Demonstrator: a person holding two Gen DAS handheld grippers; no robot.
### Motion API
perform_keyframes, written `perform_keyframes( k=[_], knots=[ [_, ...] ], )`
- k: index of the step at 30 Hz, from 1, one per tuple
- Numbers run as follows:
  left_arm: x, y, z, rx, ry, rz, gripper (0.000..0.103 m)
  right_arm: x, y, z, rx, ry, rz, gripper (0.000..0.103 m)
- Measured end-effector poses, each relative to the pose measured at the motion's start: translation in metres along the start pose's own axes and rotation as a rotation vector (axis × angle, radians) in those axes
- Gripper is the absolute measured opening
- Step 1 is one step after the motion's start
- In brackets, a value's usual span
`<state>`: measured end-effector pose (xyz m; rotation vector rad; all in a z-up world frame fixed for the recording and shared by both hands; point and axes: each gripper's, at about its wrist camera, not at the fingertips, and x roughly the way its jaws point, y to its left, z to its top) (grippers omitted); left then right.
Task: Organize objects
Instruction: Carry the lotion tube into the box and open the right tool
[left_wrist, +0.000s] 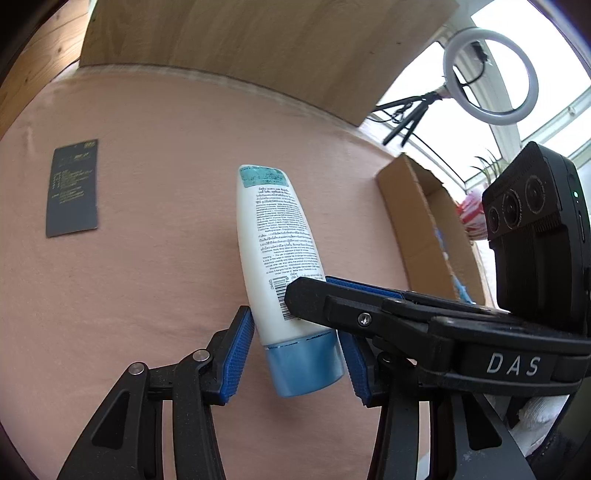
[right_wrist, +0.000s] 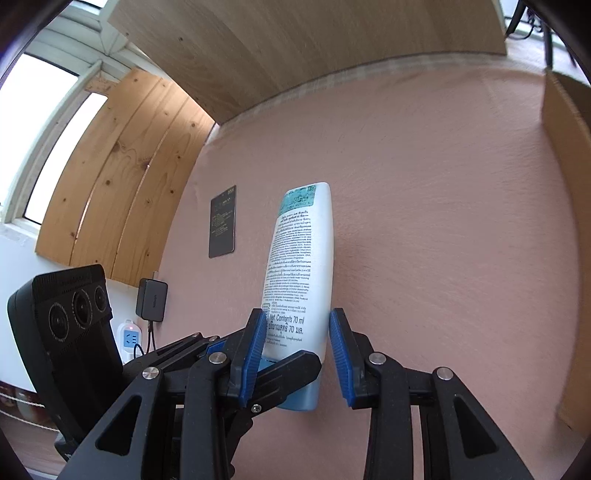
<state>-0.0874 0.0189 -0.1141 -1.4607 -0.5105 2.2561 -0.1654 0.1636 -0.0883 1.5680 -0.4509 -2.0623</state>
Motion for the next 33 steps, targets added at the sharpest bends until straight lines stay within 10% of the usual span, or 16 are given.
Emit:
perform_keyframes(
  k=[33],
  knots=[
    [0.062,-0.24,-0.006,0.319,0.035,-0.172,0.049,-0.188,-0.122,-0.055,0.195,-0.334,-0.123,0.032]
  ],
)
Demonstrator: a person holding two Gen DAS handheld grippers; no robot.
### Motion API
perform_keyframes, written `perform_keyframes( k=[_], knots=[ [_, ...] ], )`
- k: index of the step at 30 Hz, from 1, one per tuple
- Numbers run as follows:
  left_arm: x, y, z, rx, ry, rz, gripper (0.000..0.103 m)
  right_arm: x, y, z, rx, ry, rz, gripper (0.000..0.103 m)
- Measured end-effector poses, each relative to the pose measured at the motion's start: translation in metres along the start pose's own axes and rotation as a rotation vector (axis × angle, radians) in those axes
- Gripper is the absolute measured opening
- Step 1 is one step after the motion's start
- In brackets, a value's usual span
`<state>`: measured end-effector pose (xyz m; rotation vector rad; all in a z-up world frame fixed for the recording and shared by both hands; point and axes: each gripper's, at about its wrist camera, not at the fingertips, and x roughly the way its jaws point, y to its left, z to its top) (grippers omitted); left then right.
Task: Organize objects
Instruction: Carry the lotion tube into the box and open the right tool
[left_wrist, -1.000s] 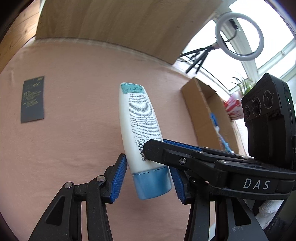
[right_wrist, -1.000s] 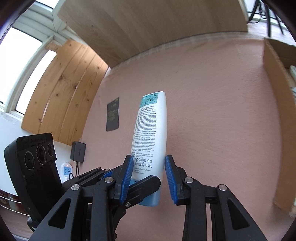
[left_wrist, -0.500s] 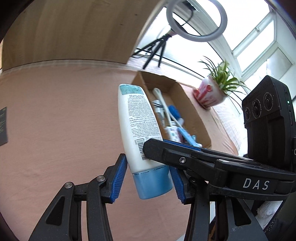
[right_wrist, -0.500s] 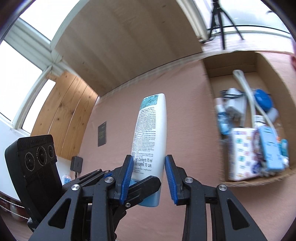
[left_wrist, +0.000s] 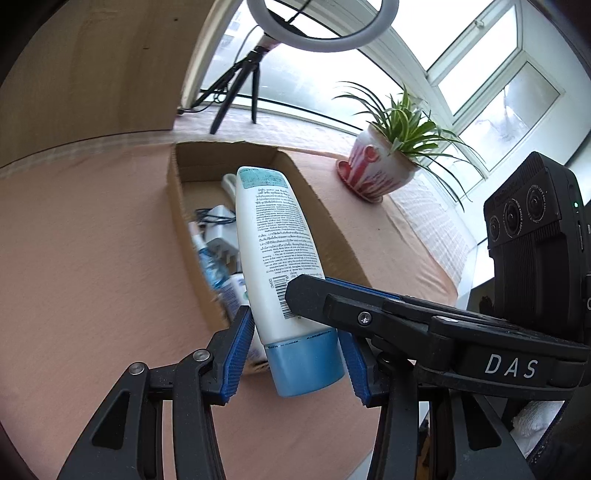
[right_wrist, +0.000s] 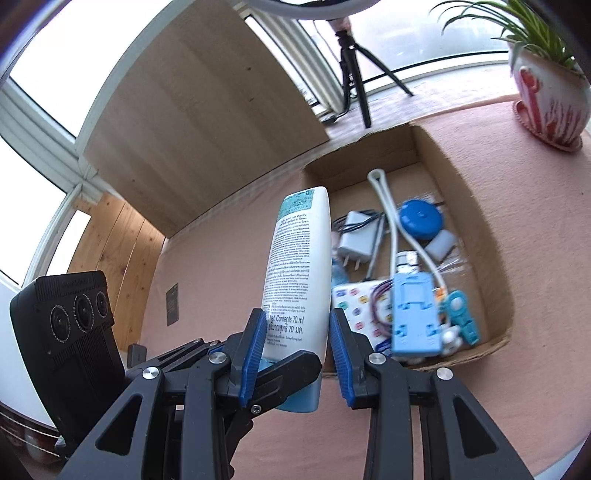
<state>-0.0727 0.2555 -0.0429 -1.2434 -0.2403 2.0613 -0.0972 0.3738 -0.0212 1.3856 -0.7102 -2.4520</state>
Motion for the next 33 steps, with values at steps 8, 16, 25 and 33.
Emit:
perform_keyframes(
  k=[8,16,25,33],
  knots=[
    [0.039,-0.014,0.02,0.004,0.022,-0.026,0.049,-0.005,-0.029,0.019,-0.005,-0.026,-0.042,0.031],
    [0.06,-0.022,0.03,0.011,0.029,-0.027,0.049,-0.004,-0.05,0.03,0.006,-0.031,-0.053,0.031],
    [0.069,-0.021,0.035,0.012,0.035,-0.018,0.05,0.0,-0.054,0.038,-0.011,-0.038,-0.068,0.031],
    [0.073,-0.005,0.038,-0.026,0.037,0.038,0.06,-0.002,-0.057,0.038,0.0,-0.058,-0.078,0.042]
  ],
)
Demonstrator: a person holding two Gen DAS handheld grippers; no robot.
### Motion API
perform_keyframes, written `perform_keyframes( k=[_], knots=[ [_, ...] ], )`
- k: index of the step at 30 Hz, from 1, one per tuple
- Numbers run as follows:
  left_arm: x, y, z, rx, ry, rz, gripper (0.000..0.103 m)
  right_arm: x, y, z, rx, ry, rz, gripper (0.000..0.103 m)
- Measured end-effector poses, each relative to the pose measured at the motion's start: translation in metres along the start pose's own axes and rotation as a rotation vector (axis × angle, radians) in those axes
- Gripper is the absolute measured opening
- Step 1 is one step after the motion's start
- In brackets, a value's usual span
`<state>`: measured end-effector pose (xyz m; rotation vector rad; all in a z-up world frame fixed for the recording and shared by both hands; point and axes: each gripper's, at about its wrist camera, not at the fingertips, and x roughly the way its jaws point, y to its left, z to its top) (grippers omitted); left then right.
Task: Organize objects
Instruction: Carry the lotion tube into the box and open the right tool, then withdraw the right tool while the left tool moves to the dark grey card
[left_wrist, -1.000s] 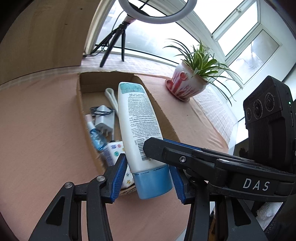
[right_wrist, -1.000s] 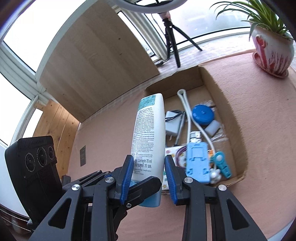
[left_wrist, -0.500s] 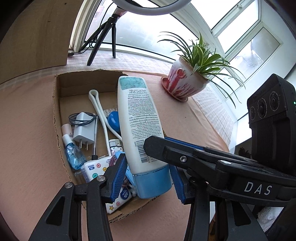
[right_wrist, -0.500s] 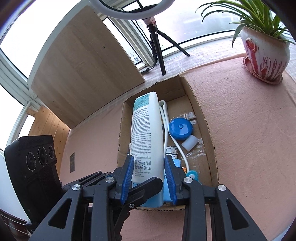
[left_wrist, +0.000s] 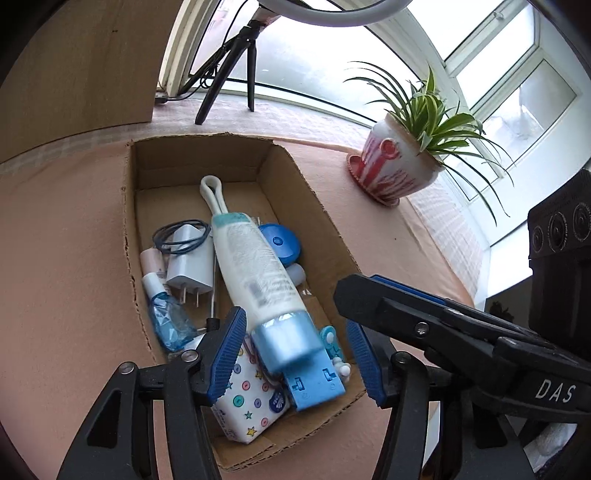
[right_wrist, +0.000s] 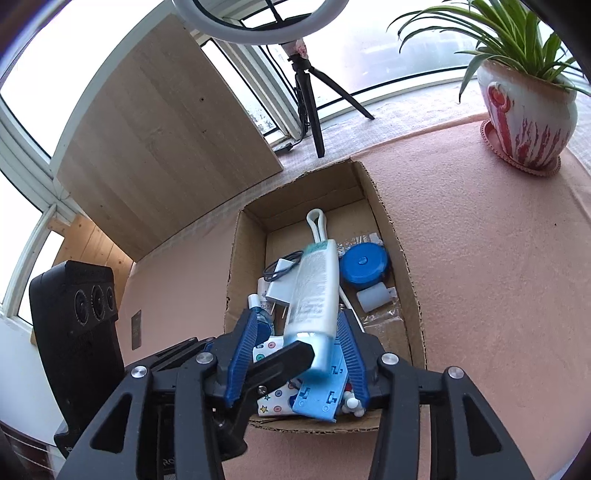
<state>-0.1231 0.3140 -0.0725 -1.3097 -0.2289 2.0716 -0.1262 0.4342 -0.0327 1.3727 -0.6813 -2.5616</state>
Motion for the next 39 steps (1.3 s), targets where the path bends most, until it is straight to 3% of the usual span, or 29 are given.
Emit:
perform_keyframes(
  k=[10,17,29,39],
  knots=[
    [-0.014,0.005,-0.004,-0.003,0.005,0.003,0.061,-0.009,-0.001,-0.005,0.038,-0.015,0.014,0.043],
    [-0.036,0.019,-0.015,-0.008,0.001,0.05,0.062,-0.014,0.013,-0.016,0.017,-0.026,0.002,0.043],
    [-0.09,0.062,-0.038,-0.067,-0.039,0.131,0.068,-0.01,0.048,-0.037,-0.028,-0.019,-0.017,0.043],
    [-0.132,0.116,-0.059,-0.148,-0.049,0.246,0.072,-0.005,0.095,-0.064,-0.141,-0.017,-0.065,0.045]
  ],
)
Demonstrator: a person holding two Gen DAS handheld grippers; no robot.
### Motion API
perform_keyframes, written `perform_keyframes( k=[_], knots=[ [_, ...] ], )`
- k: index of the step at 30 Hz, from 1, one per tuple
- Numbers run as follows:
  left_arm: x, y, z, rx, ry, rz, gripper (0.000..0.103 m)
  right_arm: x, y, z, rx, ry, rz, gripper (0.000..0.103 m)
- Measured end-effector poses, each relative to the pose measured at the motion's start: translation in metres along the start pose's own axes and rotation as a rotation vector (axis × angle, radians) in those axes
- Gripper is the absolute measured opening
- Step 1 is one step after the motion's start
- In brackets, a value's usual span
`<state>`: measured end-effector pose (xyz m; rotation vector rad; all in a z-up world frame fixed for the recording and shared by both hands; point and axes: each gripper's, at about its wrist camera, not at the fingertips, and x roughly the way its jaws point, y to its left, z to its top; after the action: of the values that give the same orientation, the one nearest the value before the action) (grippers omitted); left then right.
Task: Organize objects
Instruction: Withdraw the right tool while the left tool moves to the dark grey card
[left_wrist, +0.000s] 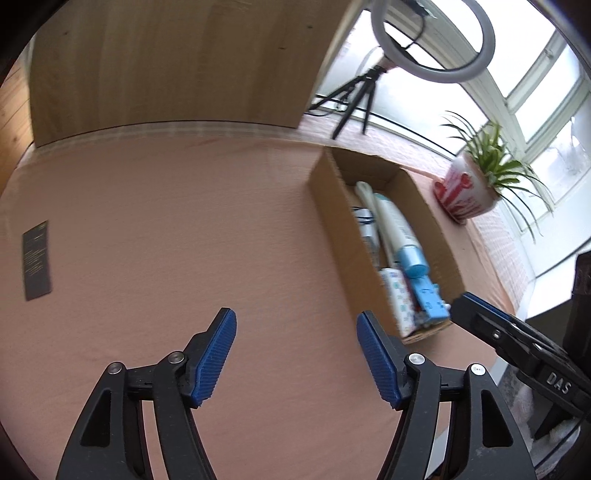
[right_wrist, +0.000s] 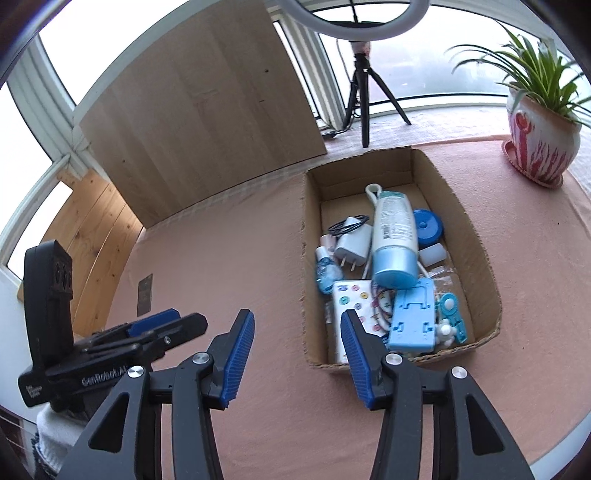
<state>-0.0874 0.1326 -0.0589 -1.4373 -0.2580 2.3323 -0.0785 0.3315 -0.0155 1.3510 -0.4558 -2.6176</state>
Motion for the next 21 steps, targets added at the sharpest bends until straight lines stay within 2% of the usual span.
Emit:
perform_keyframes(
  k=[7,12,17,21],
  knots=[
    [-0.018,0.079,0.004,-0.103,0.002,0.146,0.072,0.006,0.032,-0.02,-0.063,0.012,-0.008,0.046],
    [-0.03,0.145,0.014,-0.179,0.016,0.256,0.072,0.012,0.037,-0.033,-0.056,0.043,-0.005,0.047],
    [-0.034,0.202,0.027,-0.274,0.027,0.324,0.072,0.015,0.031,-0.043,-0.023,0.057,-0.011,0.047],
    [-0.027,0.232,0.037,-0.334,0.047,0.349,0.072,0.016,0.024,-0.05,0.007,0.067,-0.012,0.047]
  ],
)
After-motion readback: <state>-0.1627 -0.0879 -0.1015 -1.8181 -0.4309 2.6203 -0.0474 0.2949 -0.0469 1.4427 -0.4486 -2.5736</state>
